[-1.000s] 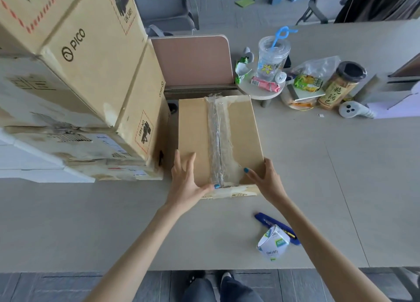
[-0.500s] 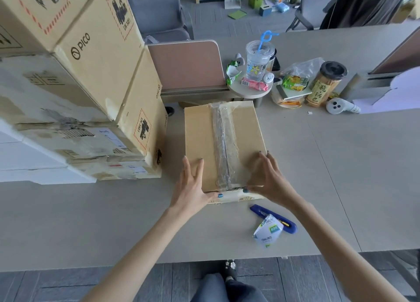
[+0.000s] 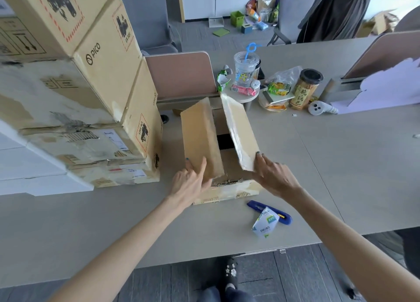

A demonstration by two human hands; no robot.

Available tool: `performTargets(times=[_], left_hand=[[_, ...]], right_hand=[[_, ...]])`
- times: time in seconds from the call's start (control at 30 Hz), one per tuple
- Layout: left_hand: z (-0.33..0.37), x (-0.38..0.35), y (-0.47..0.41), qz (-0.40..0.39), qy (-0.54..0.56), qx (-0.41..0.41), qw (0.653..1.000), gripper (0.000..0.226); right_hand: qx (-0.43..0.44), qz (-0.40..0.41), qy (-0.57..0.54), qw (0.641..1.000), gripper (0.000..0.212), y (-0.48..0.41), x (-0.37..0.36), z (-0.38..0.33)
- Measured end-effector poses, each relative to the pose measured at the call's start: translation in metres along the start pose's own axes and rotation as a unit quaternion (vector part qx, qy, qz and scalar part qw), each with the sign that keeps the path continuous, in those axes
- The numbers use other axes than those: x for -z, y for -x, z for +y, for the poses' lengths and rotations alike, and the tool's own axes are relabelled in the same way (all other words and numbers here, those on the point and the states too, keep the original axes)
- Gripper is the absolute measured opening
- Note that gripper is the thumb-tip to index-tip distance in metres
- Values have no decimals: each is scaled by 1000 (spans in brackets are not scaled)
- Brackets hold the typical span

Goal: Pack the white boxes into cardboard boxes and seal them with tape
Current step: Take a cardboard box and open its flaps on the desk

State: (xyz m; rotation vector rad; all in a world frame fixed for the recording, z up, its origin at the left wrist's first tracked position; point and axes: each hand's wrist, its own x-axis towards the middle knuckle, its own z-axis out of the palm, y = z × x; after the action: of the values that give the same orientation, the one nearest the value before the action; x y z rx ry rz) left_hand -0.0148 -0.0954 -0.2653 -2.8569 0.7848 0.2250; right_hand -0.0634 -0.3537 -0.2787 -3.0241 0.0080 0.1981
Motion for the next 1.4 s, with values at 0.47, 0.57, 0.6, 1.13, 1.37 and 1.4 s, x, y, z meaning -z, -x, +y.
performTargets(times=[0.47, 0.57, 0.6, 1.13, 1.37, 1.4], left_hand=[[13, 57, 21, 109, -123, 56, 985, 50], [14, 60, 15, -10, -178, 138, 974, 46], [12, 56, 13, -20, -174, 154, 972, 45], [-6, -45, -11, 100, 280, 137, 945, 60], [-8, -61, -19, 137, 478, 137, 857, 66], [-10, -63, -19, 139, 487, 137, 851, 65]], right_hand=[[68, 275, 225, 932, 37, -16, 54, -20], [-49, 71, 283, 955, 37, -25, 58, -23], [-68, 47, 294, 952, 39, -28, 57, -21], [-120, -8, -166, 979, 43, -29, -23, 26], [-166, 12, -430, 888, 28, -39, -36, 15], [-166, 18, -439, 883, 31, -42, -35, 13]])
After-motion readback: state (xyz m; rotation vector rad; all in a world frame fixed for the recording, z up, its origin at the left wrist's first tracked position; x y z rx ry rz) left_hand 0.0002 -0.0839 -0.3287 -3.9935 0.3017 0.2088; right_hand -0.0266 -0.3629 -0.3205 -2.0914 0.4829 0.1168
